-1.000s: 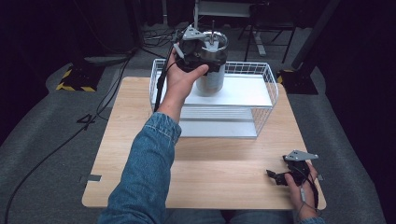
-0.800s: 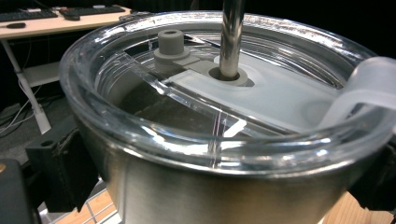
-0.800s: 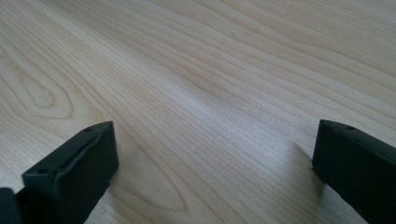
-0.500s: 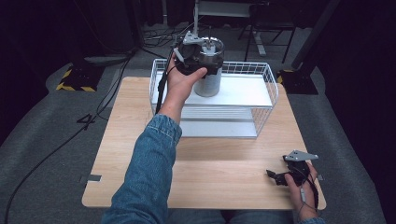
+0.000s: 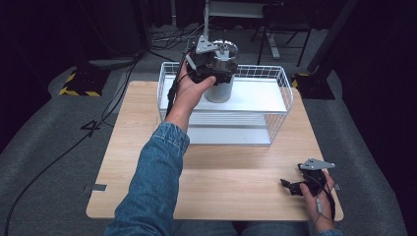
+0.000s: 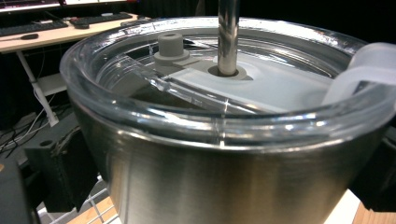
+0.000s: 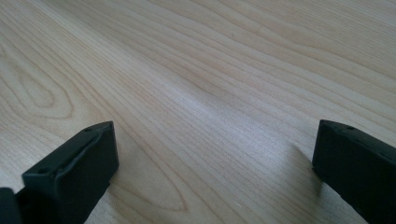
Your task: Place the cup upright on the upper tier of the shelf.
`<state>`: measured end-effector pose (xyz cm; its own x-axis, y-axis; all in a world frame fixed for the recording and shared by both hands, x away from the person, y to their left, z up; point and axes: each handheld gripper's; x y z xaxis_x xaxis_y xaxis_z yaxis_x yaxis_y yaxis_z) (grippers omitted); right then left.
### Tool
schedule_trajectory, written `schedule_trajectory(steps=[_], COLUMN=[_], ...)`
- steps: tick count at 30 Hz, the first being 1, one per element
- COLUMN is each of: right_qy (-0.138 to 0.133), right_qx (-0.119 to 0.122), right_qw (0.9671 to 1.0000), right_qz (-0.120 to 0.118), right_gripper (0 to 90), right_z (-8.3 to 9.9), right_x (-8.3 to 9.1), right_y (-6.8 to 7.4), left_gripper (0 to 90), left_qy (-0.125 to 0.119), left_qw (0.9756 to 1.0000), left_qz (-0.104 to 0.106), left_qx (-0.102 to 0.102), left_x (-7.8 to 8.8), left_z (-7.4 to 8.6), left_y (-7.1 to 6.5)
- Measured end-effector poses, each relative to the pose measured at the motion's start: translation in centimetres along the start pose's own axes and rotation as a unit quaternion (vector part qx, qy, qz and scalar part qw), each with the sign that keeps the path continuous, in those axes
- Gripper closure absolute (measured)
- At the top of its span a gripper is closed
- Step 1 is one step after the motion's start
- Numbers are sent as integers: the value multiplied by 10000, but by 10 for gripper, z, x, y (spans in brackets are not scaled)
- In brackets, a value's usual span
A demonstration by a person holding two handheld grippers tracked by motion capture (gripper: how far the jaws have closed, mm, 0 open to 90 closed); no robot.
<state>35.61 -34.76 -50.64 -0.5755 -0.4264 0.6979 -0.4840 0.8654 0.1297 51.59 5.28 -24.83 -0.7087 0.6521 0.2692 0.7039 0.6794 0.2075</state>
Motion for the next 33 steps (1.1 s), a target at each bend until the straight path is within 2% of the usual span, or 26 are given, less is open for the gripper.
schedule_trajectory(steps=[5,9,15,17,22,24,28,33], right_qy=[-3,11,7,14,15,13,16,18], right_qx=[-10,2,-26,-12,-41,-39,-42,-49], right_qw=[10000,10000,10000,10000,10000,10000,10000,10000], right_qz=[1,-7,-17,-19,-26,-25,-26,-26], right_gripper=[6,6,6,6,6,6,6,6], right_z=[0,0,0,0,0,0,0,0], right_x=[0,0,0,0,0,0,-1,0], right_y=[0,0,-1,-1,-1,-1,-1,-1], left_gripper=[27,27,4,0,0,1,0,0], left_qy=[-144,-139,-147,-157,-190,-167,-174,-140], left_qw=[9999,9999,9985,9982,9982,9985,9980,9981], left_qz=[-12,-31,-328,-332,-335,-363,-378,-417], left_qx=[37,49,-414,-465,-459,-386,-476,-426], left_x=[0,1,2,3,4,4,7,10], left_z=[4,4,1,1,1,1,3,2], left_y=[0,-1,-7,-6,-6,-6,-7,-8])
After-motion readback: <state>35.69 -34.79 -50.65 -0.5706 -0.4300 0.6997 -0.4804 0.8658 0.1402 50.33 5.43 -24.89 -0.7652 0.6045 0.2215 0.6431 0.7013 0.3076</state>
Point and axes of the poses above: each handheld gripper's, and its own axes: x roughly backward along the jaws, z roughly out of its underside, y roughly to its left, and after that the axes turned 12 degrees about -x, right-handed
